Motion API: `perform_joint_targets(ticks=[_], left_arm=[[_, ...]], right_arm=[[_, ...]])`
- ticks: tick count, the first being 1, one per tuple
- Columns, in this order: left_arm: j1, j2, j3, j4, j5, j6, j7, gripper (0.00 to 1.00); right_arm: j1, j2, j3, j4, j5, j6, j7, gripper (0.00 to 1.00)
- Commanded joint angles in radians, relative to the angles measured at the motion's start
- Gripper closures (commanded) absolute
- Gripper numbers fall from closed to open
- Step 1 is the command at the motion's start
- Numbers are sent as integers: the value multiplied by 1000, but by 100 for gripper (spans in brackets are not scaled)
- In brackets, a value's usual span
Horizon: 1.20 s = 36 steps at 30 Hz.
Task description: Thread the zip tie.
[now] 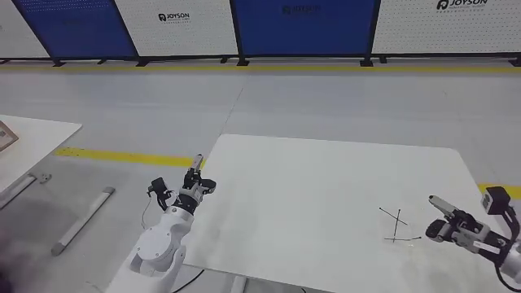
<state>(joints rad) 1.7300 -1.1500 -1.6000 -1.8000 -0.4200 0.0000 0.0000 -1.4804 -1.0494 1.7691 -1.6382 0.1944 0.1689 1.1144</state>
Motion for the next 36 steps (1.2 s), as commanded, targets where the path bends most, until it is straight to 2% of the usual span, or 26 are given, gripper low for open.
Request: perform_joint_targets(ticks=[1, 9, 10, 12, 14, 15, 18, 20, 24, 36], left_arm=[[0, 0, 0, 0, 0, 0, 0, 0], [0, 0, 0, 0, 0, 0, 0, 0], [0, 0, 0, 0, 0, 0, 0, 0], [0, 0, 0, 0, 0, 0, 0, 0], [0, 0, 0, 0, 0, 0, 0, 0], [0, 0, 0, 0, 0, 0, 0, 0], [0, 0, 0, 0, 0, 0, 0, 0], [0, 0, 0, 0, 0, 0, 0, 0], [0, 0, 0, 0, 0, 0, 0, 0], [0, 0, 0, 0, 0, 0, 0, 0]], right_arm=[[0, 0, 0, 0, 0, 0, 0, 0], [0, 0, 0, 0, 0, 0, 0, 0], [2, 0, 4, -3, 24, -18, 21, 0], [7, 7, 37, 27, 102, -119, 145, 0], [33, 16, 52, 54, 142, -154, 273, 0], [46, 22, 53, 59, 135, -155, 276, 0], [81, 47, 3, 33, 112, -121, 276, 0], [114, 72, -45, 35, 83, -78, 276, 0], [186, 113, -152, 66, -48, 16, 276, 0], [186, 113, -152, 66, -48, 16, 276, 0]])
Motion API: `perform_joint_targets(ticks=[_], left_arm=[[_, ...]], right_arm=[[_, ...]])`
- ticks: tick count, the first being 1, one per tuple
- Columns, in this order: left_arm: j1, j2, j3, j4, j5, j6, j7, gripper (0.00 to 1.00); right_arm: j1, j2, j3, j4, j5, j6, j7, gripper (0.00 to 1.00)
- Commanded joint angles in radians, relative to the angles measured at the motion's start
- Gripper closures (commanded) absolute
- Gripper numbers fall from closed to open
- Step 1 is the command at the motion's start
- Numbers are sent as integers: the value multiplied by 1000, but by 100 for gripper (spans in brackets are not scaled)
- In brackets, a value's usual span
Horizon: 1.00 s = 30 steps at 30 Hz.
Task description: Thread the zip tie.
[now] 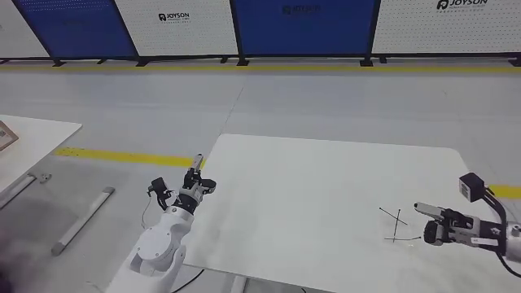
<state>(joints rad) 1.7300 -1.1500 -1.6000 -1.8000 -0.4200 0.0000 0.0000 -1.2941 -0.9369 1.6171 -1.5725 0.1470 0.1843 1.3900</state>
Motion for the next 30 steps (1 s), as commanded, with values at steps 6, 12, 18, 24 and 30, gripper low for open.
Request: perform_joint_targets(ticks=[6, 12, 18, 24, 30], left_arm=[[0, 0, 0, 0, 0, 0, 0, 0], [0, 0, 0, 0, 0, 0, 0, 0], [0, 0, 0, 0, 0, 0, 0, 0], [0, 0, 0, 0, 0, 0, 0, 0], [0, 0, 0, 0, 0, 0, 0, 0]], right_arm=[[-21, 22, -3, -113, -117, 13, 0, 0], [-2, 84, -75, -147, -275, 129, 0, 0], [32, 125, -176, -136, -312, 140, 0, 0], [32, 125, -176, -136, -312, 140, 0, 0], [28, 126, -183, -127, -337, 105, -14, 0]])
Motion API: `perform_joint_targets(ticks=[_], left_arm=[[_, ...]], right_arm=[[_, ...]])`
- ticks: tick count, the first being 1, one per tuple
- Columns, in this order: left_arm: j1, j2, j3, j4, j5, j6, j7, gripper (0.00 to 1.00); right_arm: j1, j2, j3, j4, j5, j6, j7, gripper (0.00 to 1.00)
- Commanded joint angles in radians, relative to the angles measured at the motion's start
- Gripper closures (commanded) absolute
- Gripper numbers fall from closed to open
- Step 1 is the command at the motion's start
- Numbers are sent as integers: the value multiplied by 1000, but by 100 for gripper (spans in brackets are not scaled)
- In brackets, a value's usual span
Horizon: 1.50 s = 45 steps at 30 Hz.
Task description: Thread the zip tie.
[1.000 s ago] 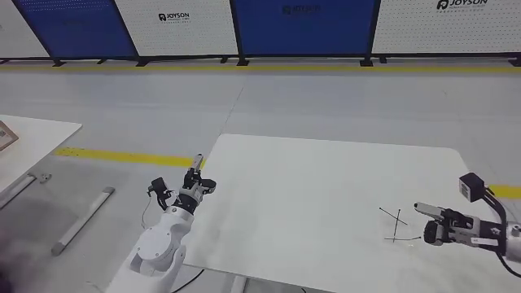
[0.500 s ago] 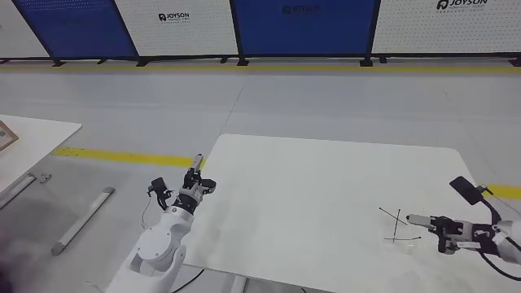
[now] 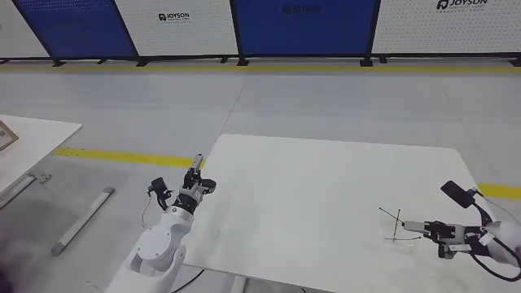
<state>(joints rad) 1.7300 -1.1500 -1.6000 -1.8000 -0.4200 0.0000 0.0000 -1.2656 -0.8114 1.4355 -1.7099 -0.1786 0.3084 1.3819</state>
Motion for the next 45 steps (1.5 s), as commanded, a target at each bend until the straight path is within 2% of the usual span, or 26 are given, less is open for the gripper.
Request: perform_joint_targets(ticks=[1, 6, 9, 23, 24, 26, 34, 45], left_arm=[[0, 0, 0, 0, 0, 0, 0, 0], [0, 0, 0, 0, 0, 0, 0, 0], [0, 0, 0, 0, 0, 0, 0, 0], [0, 0, 0, 0, 0, 0, 0, 0], [0, 0, 0, 0, 0, 0, 0, 0], [0, 0, 0, 0, 0, 0, 0, 0], [0, 0, 0, 0, 0, 0, 0, 0], [0, 0, 0, 0, 0, 0, 0, 0]], right_arm=[[4, 2, 3, 29, -4, -13, 1, 0], [18, 17, -2, 65, -6, 4, 8, 0], [32, 32, -39, 97, -5, -7, 8, 0], [32, 31, -54, 94, -30, 1, -15, 0], [40, 29, -72, 95, -45, 26, -31, 0], [64, 24, -100, 107, -57, 32, -37, 0], [226, -16, -244, 272, -88, 32, -2, 0], [226, -16, -244, 272, -88, 32, -2, 0]])
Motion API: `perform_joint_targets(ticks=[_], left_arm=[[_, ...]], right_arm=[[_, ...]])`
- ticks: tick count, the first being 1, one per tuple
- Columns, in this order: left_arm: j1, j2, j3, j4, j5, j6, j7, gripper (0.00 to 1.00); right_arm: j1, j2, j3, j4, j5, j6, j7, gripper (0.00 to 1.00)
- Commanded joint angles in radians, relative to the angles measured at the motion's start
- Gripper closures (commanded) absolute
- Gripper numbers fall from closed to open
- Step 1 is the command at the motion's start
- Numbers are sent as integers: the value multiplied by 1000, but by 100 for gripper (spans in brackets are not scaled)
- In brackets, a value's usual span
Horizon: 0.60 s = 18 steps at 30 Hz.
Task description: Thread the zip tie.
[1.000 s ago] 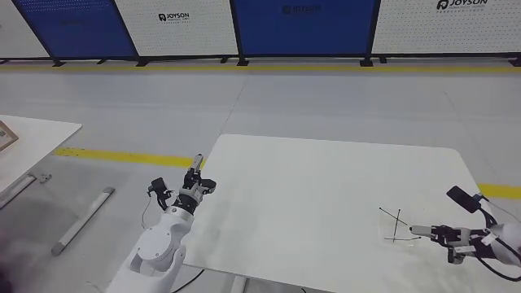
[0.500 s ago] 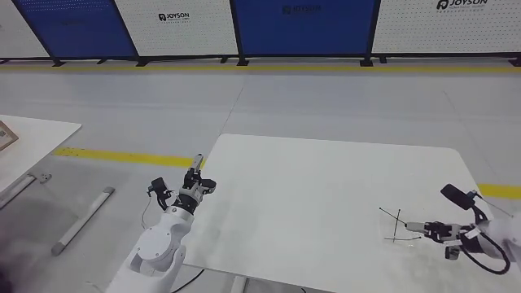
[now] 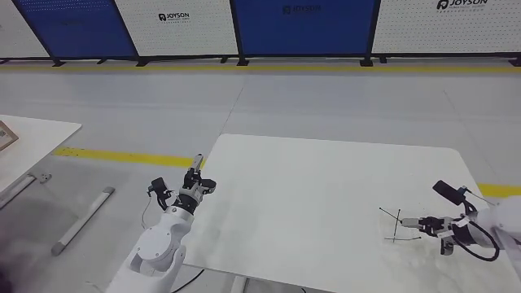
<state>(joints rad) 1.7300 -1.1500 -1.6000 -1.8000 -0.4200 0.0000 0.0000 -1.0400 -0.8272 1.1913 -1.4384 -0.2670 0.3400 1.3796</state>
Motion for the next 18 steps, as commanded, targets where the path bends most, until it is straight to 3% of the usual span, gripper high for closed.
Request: perform_joint_targets(ticks=[1, 6, 12, 18], left_arm=[[0, 0, 0, 0, 0, 0, 0, 0], [0, 0, 0, 0, 0, 0, 0, 0], [0, 0, 0, 0, 0, 0, 0, 0], [0, 0, 0, 0, 0, 0, 0, 0]], right_arm=[[0, 0, 0, 0, 0, 0, 0, 0], [2, -4, -16, -1, -3, -7, -17, 0], [51, -22, -73, 63, 15, 0, -25, 0], [57, -25, -77, 73, 21, 0, -29, 0]])
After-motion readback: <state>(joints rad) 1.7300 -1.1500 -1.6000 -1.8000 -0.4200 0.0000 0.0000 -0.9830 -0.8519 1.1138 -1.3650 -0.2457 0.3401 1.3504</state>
